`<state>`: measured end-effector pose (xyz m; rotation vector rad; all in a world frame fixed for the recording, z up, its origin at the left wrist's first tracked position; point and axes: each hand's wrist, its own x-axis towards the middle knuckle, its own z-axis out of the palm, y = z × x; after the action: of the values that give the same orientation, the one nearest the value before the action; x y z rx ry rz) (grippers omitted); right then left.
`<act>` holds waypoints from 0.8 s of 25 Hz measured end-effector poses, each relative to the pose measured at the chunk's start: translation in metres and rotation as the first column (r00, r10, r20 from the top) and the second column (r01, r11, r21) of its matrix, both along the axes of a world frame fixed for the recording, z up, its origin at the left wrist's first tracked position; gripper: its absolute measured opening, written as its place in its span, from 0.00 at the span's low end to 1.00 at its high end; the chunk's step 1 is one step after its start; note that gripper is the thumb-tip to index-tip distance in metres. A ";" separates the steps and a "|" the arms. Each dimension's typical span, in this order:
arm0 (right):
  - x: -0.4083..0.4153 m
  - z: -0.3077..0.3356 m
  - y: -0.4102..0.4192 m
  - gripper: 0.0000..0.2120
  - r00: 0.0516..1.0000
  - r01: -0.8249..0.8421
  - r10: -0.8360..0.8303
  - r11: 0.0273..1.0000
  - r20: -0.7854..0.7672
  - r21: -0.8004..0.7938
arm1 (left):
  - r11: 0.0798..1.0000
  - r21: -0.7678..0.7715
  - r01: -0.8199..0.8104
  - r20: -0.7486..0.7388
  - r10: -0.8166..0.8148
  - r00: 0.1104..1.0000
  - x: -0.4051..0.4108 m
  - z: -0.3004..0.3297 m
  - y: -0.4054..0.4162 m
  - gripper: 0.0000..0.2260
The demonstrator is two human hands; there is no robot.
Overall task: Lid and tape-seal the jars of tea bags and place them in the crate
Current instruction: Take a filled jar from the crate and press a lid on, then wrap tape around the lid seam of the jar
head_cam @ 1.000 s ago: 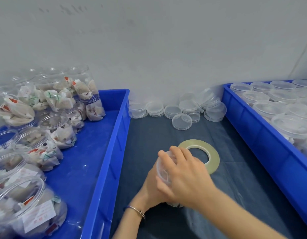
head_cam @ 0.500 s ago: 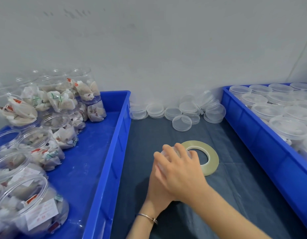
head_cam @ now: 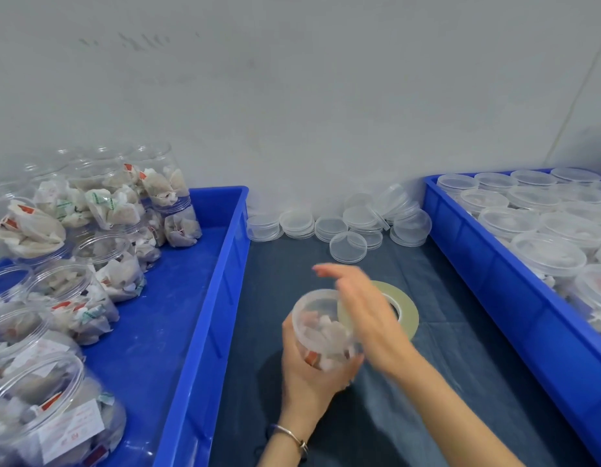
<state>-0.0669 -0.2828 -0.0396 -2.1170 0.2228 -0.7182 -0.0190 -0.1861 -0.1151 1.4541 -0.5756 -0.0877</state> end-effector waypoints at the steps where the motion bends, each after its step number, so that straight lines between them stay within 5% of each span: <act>1: -0.005 -0.009 -0.017 0.15 0.997 0.077 -0.076 0.996 -0.031 0.049 | 0.999 0.001 -0.033 -0.024 0.033 0.999 0.004 -0.006 -0.001 0.36; 2: -0.012 -0.024 -0.037 0.15 0.977 0.193 -0.195 0.981 -0.081 -0.026 | 0.999 -0.010 -0.052 -0.036 0.051 0.998 0.009 -0.010 -0.003 0.39; 3: -0.025 -0.033 -0.050 0.16 0.916 0.217 -0.269 0.957 -0.298 -0.194 | 0.998 -0.021 -0.061 -0.043 0.060 0.997 0.014 -0.010 -0.007 0.40; 5: -0.043 -0.062 -0.065 0.21 0.701 0.055 -0.335 0.905 -0.629 -0.421 | 0.998 -0.023 -0.053 -0.059 0.051 0.997 0.022 -0.006 -0.014 0.39; 7: -0.057 -0.076 -0.066 0.23 0.640 -0.066 -0.419 0.805 -0.644 -0.590 | 0.999 -0.002 -0.044 -0.041 0.044 0.998 0.023 0.000 -0.018 0.36; 10: -0.067 -0.068 -0.065 0.21 0.708 -0.045 -0.500 0.673 -0.499 -0.738 | 0.997 0.070 0.043 -0.079 -0.037 0.996 0.022 0.008 -0.022 0.33; 13: -0.078 -0.047 -0.057 0.17 0.834 0.273 -0.401 0.897 -0.379 -0.348 | 0.977 0.206 0.047 -0.012 -0.045 0.999 0.016 0.023 -0.015 0.39; 16: -0.094 -0.025 -0.045 0.18 0.926 0.338 -0.281 0.915 -0.252 0.220 | 0.975 0.055 -0.217 0.333 0.187 0.924 -0.002 0.046 -0.005 0.25; 18: -0.097 -0.016 -0.032 0.19 0.959 0.263 -0.203 0.899 -0.198 0.351 | 0.995 0.095 -0.029 0.402 -0.012 0.916 -0.016 0.062 -0.008 0.18; 20: -0.095 -0.014 -0.019 0.17 0.975 0.199 -0.151 0.921 -0.165 0.335 | 0.931 0.310 0.194 0.351 -0.301 0.887 -0.027 0.069 -0.013 0.21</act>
<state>-0.1617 -0.3014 -0.0537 -1.8174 0.5798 -0.5865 -0.0463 -0.1992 -0.0461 1.6663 -1.1196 -0.0784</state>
